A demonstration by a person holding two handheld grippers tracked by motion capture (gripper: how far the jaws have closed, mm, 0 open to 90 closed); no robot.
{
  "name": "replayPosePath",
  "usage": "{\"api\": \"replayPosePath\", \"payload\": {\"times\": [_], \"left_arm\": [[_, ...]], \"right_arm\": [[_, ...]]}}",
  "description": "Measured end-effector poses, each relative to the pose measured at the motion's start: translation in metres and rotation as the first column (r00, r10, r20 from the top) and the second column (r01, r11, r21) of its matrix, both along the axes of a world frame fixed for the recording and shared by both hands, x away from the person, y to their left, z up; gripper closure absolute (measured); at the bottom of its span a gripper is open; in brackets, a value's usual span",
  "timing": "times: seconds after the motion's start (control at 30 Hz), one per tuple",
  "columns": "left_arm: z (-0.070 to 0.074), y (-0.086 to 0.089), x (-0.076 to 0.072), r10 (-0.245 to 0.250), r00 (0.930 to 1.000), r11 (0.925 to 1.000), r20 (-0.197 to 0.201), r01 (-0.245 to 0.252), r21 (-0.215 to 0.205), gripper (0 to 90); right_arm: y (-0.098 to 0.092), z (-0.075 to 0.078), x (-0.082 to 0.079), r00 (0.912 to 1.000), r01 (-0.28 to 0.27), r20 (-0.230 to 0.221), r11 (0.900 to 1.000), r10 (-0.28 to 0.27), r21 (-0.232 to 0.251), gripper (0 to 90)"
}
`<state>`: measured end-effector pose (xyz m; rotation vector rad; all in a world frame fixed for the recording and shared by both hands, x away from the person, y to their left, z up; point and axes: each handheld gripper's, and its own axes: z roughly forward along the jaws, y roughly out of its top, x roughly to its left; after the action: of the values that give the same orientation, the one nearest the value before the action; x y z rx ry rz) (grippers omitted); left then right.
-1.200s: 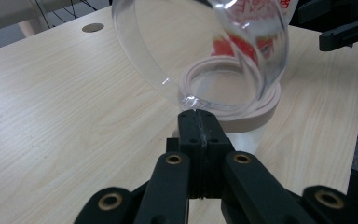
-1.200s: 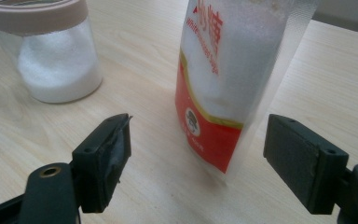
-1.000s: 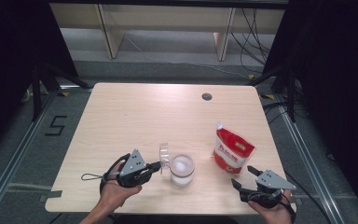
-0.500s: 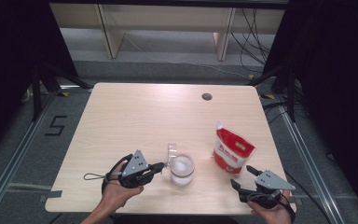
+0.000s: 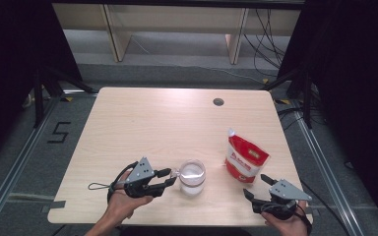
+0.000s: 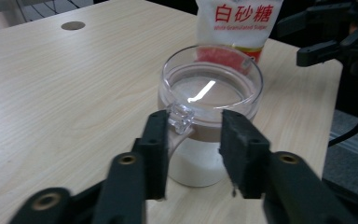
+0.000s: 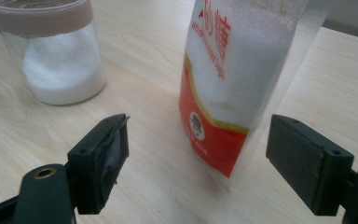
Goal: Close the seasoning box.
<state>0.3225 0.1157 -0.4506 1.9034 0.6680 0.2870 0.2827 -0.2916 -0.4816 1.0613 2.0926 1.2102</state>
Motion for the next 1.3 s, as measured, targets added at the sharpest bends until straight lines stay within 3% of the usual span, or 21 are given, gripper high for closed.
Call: {"api": "replayPosePath", "payload": {"times": [0.03, 0.17, 0.23, 0.3, 0.47, 0.63, 0.7, 1.3], "left_arm": [[0.0, 0.0, 0.0, 0.0, 1.0, 1.0, 0.006, 0.0, 0.004, 49.5], [0.0, 0.002, 0.0, 0.003, 1.0, 1.0, -0.002, -0.003, 0.002, 37.8], [0.0, 0.002, 0.0, -0.004, 1.0, 0.9999, 0.004, 0.004, 0.011, 36.5], [-0.002, 0.003, 0.0, -0.005, 1.0, 1.0, -0.001, 0.005, 0.006, 33.2], [-0.006, 0.005, 0.001, 0.027, 0.9985, 0.9996, -0.048, -0.027, -0.01, 23.1], [-0.009, 0.007, 0.0, 0.027, 0.9981, 0.9994, -0.055, -0.028, -0.021, 20.6], [-0.01, 0.009, -0.001, 0.015, 0.9992, 0.9999, -0.037, -0.015, 0.005, 19.1], [-0.021, 0.015, -0.004, 0.039, 0.9977, 0.999, -0.054, -0.038, 0.023, 15.1]], "right_arm": [[0.0, 0.0, 0.0, 1.0, 0.0, 0.0, 1.0, 0.0, -0.001, 21.6], [0.0, 0.0, 0.0, 1.0, -0.002, 0.007, 1.0, 0.002, 0.001, 21.6], [-0.001, -0.001, 0.002, 0.9994, -0.009, 0.032, 1.0, 0.01, -0.007, 21.6], [0.0, 0.0, 0.0, 1.0, -0.002, 0.004, 1.0, 0.002, 0.0, 21.4], [0.001, -0.001, 0.001, 0.9999, -0.009, 0.007, 1.0, 0.009, 0.004, 21.1], [0.0, -0.001, 0.001, 0.9999, -0.007, 0.011, 1.0, 0.007, -0.005, 21.1], [0.001, -0.001, 0.002, 0.9995, -0.025, 0.021, 1.0, 0.025, -0.01, 21.0], [0.002, -0.001, 0.002, 0.9994, -0.028, 0.019, 1.0, 0.028, -0.005, 20.6]]}}
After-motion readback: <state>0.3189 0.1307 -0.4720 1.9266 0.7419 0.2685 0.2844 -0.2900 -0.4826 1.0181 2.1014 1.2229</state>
